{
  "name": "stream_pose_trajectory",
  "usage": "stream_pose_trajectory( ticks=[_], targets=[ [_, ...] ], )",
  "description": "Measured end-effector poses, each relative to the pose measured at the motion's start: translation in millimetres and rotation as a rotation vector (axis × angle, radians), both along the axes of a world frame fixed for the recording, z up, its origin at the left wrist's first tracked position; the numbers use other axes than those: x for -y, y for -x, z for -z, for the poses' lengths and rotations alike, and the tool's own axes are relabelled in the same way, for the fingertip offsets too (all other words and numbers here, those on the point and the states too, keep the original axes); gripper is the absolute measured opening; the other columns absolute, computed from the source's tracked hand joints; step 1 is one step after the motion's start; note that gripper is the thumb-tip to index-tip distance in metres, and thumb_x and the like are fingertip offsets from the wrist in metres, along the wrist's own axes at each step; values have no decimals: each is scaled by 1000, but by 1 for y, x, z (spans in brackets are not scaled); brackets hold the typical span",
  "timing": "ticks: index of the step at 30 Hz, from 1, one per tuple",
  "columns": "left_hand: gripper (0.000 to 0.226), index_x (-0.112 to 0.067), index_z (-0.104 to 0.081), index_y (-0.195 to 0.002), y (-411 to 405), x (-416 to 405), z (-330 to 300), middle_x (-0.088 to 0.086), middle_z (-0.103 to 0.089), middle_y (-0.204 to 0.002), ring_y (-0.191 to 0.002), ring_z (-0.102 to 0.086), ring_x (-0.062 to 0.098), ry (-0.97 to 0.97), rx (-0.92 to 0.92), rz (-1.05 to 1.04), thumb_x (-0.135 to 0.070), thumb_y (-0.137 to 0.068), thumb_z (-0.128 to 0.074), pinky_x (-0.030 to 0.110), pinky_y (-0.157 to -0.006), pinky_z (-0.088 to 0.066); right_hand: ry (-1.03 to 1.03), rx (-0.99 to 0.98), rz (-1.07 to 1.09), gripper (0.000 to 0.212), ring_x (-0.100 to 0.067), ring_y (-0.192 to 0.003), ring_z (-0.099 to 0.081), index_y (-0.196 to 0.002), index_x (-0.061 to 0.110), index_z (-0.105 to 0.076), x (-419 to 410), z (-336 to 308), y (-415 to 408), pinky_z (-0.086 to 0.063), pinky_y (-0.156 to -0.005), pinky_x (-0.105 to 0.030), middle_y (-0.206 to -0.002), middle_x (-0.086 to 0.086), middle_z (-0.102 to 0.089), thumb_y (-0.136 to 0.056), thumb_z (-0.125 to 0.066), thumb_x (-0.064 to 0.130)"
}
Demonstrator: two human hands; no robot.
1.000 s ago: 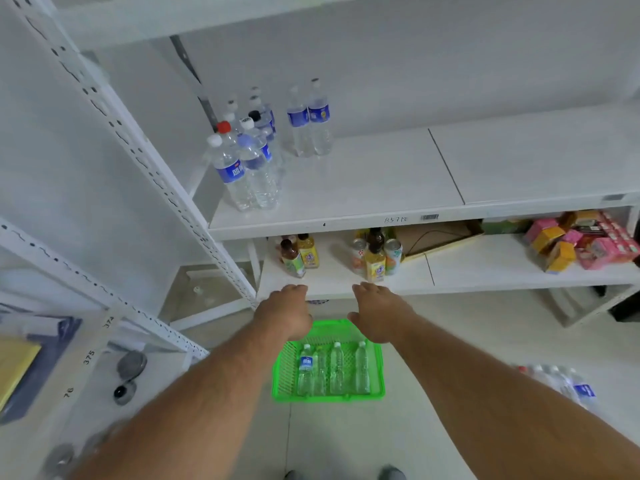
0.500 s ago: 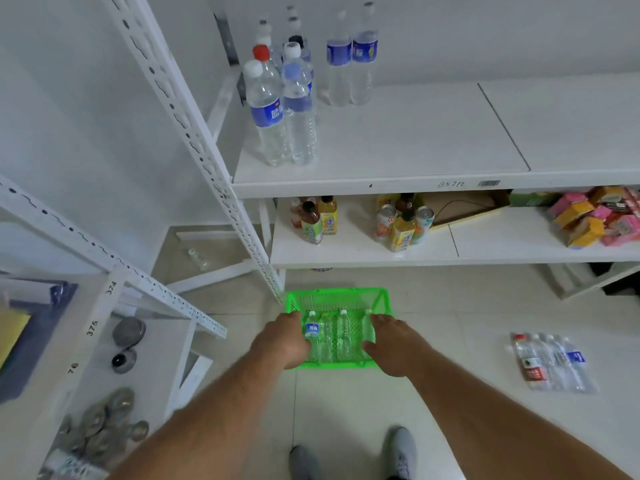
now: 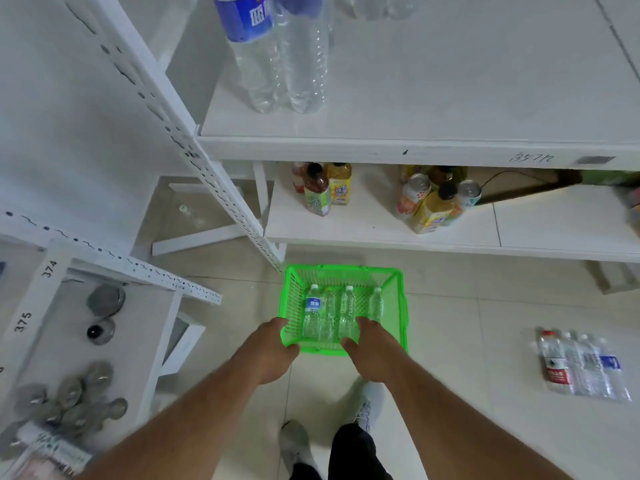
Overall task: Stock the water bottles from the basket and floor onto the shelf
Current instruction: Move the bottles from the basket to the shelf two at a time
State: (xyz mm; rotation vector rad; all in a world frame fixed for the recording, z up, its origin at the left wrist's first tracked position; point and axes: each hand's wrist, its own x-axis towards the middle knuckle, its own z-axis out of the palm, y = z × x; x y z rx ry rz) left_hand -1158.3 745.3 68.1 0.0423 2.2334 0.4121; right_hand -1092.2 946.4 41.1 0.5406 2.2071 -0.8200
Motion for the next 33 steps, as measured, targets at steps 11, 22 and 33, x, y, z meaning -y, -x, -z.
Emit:
stream_pose_trajectory(
  ticks=[11,22,33],
  targets=[
    [64,-11,-45,-142,60,-23,244,12,-56,-138,-120,-59,25,-55,24,-223,-33,-86,-70,31,-94,-50,106,115,253,72,-29,-136,-46,-151,4,-32,-23,239,74,-38,-107,-31,-149,-17,-47,-98,-51,48],
    [74,-8,-42,-143,80,-16,513,12,-55,-140,-117,-60,27,49,43,-202,-41,-84,-72,24,-79,-43,125,164,459,62,-33,-114,-60,-138,3,-47,16,498,117,-44,-84,-28,-131,-19,-59,-95,-56,46],
    [52,-9,-47,-123,98,-29,637,7,-62,-97,-60,-58,14,-18,131,-364,-34,-85,-73,16,-28,-33,90,172,515,51,-10,-54,-46,-122,-1,-49,30,624,170,-26,-35,-15,-77,-4,-54,-96,-54,43]
  ],
)
